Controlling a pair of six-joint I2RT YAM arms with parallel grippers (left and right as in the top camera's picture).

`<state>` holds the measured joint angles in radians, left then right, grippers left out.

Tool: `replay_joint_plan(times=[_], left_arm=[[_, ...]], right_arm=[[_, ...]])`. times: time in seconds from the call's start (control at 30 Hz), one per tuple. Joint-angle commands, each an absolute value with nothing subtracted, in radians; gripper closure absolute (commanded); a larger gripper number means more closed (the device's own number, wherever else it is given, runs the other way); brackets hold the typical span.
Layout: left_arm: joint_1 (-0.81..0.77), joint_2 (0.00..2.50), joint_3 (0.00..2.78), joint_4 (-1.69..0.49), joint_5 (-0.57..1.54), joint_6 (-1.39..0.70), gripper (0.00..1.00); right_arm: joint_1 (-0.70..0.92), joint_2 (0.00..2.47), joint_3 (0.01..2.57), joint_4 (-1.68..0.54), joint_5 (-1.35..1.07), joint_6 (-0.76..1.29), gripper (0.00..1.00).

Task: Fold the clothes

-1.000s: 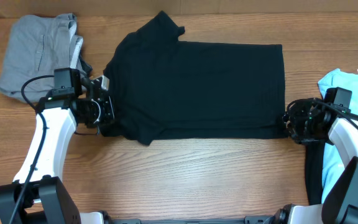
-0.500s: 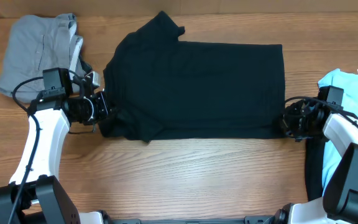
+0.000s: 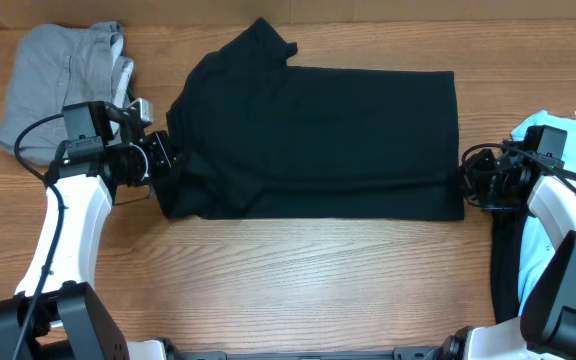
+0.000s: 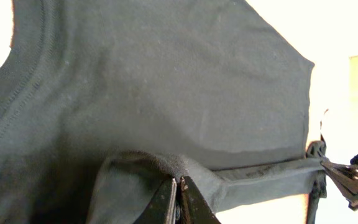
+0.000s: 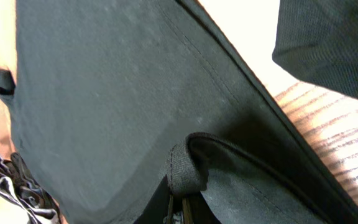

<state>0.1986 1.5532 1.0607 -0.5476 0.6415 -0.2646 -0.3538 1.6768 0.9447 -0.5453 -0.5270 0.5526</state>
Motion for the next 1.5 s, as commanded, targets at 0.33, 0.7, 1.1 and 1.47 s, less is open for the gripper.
replay_joint_plan(times=[0.33,0.7,1.1,1.47], left_arm=[[0.204,1.537,1.057,-0.495,0.566,-0.284,0.32],[0.172,1.537,1.057,-0.721,0.595,-0.115,0.22],[-0.229,1.565,1.057,-0.75,0.078,-0.029,0.21],[-0.361,1.753,1.057,-0.653,-0.086,-0.048,0.36]], right_arm=[[-0.363,1.711,0.972,-0.486,-0.526,0.595,0.01],[-0.414,1.692,0.972,-0.591,-0.649,0.448,0.0],[-0.393,1.477,0.973,-0.704,-0.646,0.392,0.0],[-0.393,1.477,0.973,-0.725,-0.645,0.392,0.0]])
